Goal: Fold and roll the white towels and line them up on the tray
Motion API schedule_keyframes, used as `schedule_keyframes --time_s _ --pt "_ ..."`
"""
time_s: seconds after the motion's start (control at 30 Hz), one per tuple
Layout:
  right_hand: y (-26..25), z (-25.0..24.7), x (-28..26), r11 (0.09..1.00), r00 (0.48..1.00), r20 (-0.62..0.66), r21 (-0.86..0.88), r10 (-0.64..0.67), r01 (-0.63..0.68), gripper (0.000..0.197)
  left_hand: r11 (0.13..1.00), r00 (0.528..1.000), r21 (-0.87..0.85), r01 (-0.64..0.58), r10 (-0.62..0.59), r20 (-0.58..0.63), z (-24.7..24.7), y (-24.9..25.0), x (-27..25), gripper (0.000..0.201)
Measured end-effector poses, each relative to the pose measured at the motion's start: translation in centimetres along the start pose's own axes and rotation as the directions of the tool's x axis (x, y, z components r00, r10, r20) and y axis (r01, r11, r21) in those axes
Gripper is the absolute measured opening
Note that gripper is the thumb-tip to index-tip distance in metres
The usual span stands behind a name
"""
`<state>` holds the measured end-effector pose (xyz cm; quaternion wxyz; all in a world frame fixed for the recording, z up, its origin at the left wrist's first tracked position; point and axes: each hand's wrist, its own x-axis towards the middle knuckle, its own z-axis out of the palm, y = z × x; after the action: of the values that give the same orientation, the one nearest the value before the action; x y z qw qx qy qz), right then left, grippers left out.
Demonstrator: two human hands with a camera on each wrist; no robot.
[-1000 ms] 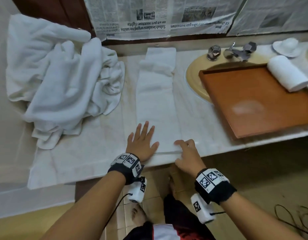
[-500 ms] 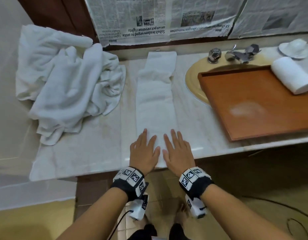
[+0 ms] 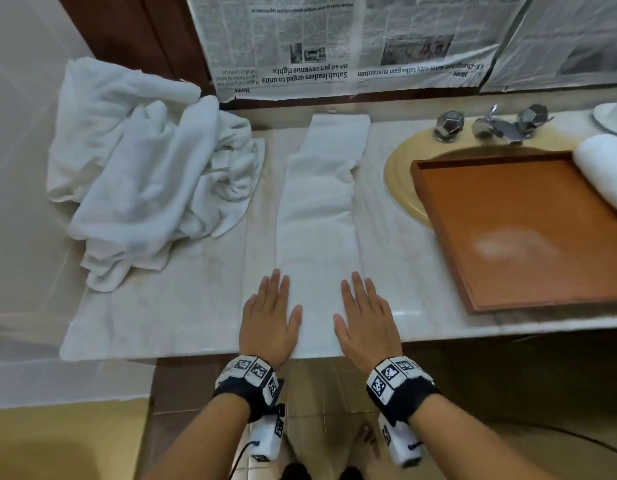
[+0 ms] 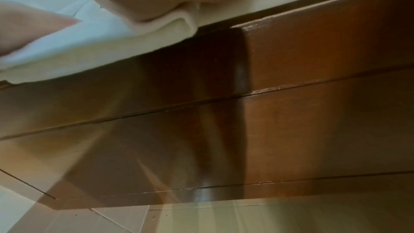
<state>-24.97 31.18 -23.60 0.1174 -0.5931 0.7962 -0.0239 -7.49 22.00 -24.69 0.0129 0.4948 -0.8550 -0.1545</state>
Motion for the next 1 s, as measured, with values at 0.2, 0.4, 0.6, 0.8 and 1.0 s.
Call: schedule_keyframes --time_s 0.2,0.4,0.6,0.8,1.0 --pt "0.1 -0.5 -0.3 0.988 1.0 -0.002 0.153 0.025 -0.024 0.065 0.999 1.0 0.03 0.022 -0.021 -0.006 -0.2 -1.2 -0.8 0.069" --pt "0.0 -2.6 -3.1 0.681 0.981 0.058 0.713 0.182 -0.169 0.062 0.999 1.0 0.032 0.024 -0.024 0.005 -0.4 -1.0 -0.8 0.073" --pt "-0.2 -4.4 -2.8 0.859 0.954 0.29 0.505 -0.075 -0.086 0.086 0.999 1.0 0.033 0.028 -0.028 0.0 -0.4 -1.0 -0.8 0.074" --pt "-0.1 -4.4 -2.9 0.938 0.964 0.256 0.346 -0.07 -0.024 0.078 1.0 1.0 0.006 0.027 -0.026 -0.008 -0.7 -1.0 -0.7 0.076" --pt "0.3 -3.6 -3.8 0.96 0.992 0.124 0.279 -0.033 -0.003 0.061 0.982 0.997 -0.184 -0.048 0.035 -0.074 -2.1 0.8 -2.1 0.077"
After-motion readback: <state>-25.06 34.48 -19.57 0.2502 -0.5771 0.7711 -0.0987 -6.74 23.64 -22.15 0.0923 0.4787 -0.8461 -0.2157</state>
